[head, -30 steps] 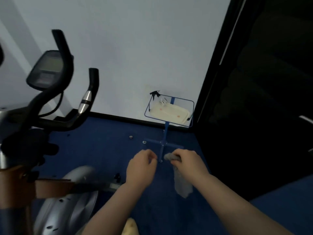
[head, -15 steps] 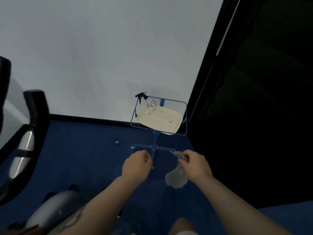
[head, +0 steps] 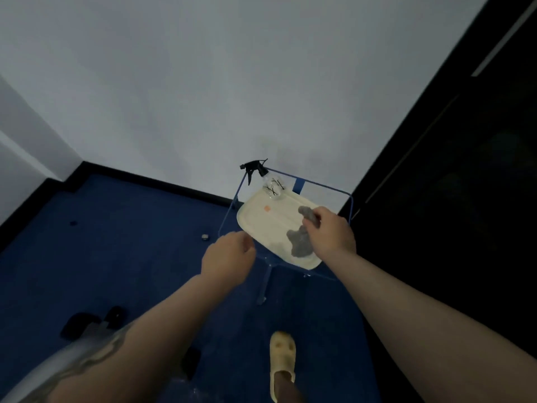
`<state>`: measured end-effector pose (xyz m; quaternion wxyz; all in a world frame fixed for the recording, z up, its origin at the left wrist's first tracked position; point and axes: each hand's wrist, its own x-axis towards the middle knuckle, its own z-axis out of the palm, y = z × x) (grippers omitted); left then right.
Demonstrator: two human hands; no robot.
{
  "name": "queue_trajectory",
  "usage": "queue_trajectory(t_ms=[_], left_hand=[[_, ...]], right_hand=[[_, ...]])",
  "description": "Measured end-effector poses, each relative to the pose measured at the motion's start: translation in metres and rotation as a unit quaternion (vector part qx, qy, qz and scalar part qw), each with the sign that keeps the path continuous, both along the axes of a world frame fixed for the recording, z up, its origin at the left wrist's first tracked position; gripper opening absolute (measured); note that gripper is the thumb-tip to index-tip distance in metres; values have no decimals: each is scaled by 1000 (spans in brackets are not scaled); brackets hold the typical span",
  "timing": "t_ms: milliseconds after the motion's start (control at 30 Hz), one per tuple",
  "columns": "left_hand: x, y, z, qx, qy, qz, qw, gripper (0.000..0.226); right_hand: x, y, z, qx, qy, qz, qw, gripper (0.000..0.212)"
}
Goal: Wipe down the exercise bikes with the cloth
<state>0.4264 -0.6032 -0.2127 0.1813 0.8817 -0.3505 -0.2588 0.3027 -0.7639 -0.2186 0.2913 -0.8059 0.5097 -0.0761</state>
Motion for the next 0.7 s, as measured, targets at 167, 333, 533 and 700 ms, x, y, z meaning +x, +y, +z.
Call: queue_trajectory(t_ms=[167, 333, 533, 700], left_hand=[[15, -66, -26, -4, 27, -4, 1000, 26], [17, -85, -69, 25, 52, 12, 998, 24], [17, -67, -96, 59, 63, 39, 996, 23], [15, -51, -85, 66, 72, 55, 994, 24]], right_hand=[[36, -40, -70, 7, 15, 5, 1000, 16], [46, -61, -145, 66, 97, 14, 993, 21], [54, -83, -176, 205, 158, 30, 965, 28], [44, -68, -149, 194, 138, 38, 970, 31]])
